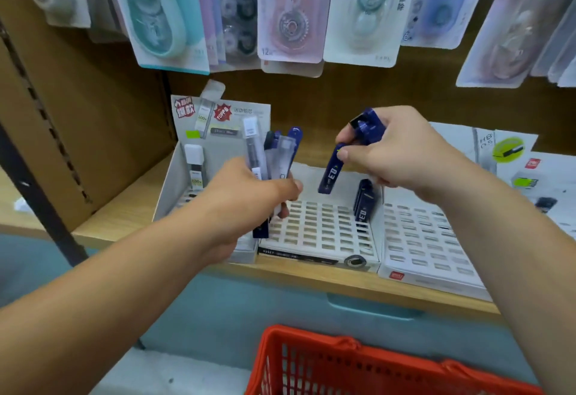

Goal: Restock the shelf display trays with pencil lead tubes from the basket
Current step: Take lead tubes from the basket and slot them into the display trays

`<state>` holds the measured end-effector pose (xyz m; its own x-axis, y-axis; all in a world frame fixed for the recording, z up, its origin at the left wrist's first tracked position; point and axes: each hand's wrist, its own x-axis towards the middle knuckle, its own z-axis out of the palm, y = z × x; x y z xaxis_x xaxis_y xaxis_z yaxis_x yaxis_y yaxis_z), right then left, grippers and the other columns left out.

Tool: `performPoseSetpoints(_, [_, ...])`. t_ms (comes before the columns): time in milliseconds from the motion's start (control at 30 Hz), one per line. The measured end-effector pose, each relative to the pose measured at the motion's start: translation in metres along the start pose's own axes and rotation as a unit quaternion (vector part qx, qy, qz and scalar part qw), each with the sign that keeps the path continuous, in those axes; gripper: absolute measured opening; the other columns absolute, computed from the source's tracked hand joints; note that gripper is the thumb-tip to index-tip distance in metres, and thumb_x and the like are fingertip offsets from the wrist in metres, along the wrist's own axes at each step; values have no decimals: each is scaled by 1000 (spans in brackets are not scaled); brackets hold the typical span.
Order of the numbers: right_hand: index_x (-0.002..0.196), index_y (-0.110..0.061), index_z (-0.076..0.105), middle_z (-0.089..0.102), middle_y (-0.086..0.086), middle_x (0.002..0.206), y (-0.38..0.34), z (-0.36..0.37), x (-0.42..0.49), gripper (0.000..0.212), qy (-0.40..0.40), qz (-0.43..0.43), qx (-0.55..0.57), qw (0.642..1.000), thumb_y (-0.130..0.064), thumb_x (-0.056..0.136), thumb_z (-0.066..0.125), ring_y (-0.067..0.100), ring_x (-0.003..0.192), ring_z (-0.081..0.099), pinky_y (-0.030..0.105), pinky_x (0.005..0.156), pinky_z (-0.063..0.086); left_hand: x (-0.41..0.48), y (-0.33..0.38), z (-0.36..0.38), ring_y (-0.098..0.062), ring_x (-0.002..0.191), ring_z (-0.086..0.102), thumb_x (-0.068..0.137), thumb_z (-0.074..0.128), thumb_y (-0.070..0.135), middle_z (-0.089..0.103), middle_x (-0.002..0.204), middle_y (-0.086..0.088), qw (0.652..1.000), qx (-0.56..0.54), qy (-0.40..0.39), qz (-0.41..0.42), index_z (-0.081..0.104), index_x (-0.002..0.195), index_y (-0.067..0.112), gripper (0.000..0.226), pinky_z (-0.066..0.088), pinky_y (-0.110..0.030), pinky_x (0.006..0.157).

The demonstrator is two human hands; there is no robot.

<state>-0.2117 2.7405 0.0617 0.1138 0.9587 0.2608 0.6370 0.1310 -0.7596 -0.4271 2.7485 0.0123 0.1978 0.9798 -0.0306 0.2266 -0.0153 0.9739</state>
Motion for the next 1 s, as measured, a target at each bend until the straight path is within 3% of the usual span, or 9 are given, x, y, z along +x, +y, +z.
performPoseSetpoints(200, [88, -20, 73, 67, -11, 65, 38, -19, -14, 10, 19, 5, 15, 1000, -13, 89, 80, -4, 44, 54, 12, 45, 39, 5, 5, 21, -17, 73, 66, 91, 78, 24, 73, 83, -9, 997, -61, -48, 0, 69, 108, 11, 24, 51, -40, 77])
performPoseSetpoints(333, [87, -21, 75, 69, -10, 67, 54, -25, -21, 9, 17, 14, 14, 1000, -16, 88, 81, -3, 46, 55, 20, 53, 43, 7, -3, 38, -19, 74, 65, 94, 73, 16, 71, 87, -6, 988, -123, -93, -11, 68, 100, 14, 8, 48, -44, 78])
performPoseSetpoints(433, [85, -21, 74, 69, -8, 66, 63, -25, -25, 9, 9, 28, 24, 999, -16, 88, 81, 1, 45, 53, 23, 50, 44, 10, -8, 51, -21, 75, 65, 96, 71, 12, 69, 88, -9, 986, -141, -92, -5, 67, 101, 12, 6, 47, -46, 78])
performPoseSetpoints(600, [87, -26, 73, 70, -12, 80, 70, -20, -28, 10, -8, 12, -22, 1000, -20, 90, 80, -4, 60, 58, 15, 60, 41, 18, -15, 64, -23, 79, 66, 96, 71, 10, 68, 90, -11, 980, -179, -86, 32, 64, 103, 10, 10, 52, -43, 77])
performPoseSetpoints(733, [91, -27, 72, 69, -13, 90, 71, -22, -26, 11, -10, -5, -50, 999, -18, 91, 79, 3, 85, 63, 18, 67, 44, 21, -21, 71, -23, 76, 65, 97, 69, 8, 67, 88, -13, 967, -237, -94, 21, 64, 101, 8, 7, 54, -44, 82])
performPoseSetpoints(900, [95, -22, 73, 66, -22, 84, 75, -14, -23, 10, -13, -37, -51, 998, -14, 91, 78, -15, 77, 62, 2, 62, 42, 26, -23, 73, -21, 74, 65, 97, 67, 8, 67, 88, -12, 958, -268, -96, 18, 63, 100, 9, 5, 56, -47, 89])
performPoseSetpoints(933, [92, -23, 72, 68, -22, 85, 76, -12, -24, 12, -21, -47, -61, 997, -13, 90, 78, -14, 78, 63, 4, 66, 45, 27, -24, 74, -21, 74, 65, 97, 67, 8, 67, 88, -13, 956, -278, -98, 16, 62, 103, 8, 7, 56, -50, 93])
performPoseSetpoints(1000, [83, -26, 69, 73, -16, 90, 78, -7, -23, 17, -30, -60, -85, 994, -14, 89, 79, -1, 85, 68, 25, 79, 56, 29, -23, 74, -22, 75, 66, 97, 67, 8, 67, 89, -13, 950, -297, -100, 12, 62, 106, 7, 11, 52, -55, 100])
